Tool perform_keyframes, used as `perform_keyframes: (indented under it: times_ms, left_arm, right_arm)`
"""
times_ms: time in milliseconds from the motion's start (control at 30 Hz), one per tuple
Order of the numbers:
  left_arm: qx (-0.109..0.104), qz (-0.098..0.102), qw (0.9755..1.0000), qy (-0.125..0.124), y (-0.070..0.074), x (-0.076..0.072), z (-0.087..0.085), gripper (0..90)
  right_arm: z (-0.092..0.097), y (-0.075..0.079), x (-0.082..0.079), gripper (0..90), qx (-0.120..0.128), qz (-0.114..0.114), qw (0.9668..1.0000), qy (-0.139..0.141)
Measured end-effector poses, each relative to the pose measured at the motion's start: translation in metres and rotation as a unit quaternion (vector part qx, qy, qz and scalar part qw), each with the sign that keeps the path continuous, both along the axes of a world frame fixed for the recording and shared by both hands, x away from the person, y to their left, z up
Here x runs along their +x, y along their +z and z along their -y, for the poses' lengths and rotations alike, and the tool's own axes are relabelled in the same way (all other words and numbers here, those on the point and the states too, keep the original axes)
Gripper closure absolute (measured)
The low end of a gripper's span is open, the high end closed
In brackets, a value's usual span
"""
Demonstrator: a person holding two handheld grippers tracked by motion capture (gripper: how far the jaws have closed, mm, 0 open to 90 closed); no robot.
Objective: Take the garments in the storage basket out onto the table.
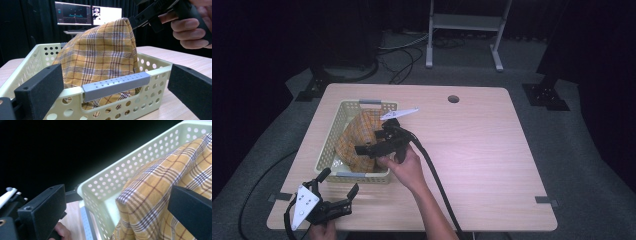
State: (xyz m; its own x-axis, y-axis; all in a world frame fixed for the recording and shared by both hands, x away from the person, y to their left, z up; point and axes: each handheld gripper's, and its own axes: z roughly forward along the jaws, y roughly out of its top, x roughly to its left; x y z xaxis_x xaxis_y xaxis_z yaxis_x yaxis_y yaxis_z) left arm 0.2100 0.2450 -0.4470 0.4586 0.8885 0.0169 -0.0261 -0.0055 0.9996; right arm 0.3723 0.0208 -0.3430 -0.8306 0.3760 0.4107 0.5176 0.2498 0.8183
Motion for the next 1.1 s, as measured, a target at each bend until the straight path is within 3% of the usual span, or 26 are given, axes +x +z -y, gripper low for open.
perform_keyframes:
  times_ms: [833,1100]
  left_arm:
    - [0.000,0.000,1.0000,0.000,0.000,0.000,0.000,0.1]
    - [0.001,0.000,1.0000,-0.002,0.000,0.000,0.000,0.1]
  right_arm:
    - [-0.013,-0.009,0.004,5.3,-0.046,0.010,0.9982,-0.038]
    - [-0.019,-0.010,0.003,14.9,-0.072,0.022,0.9952,-0.062]
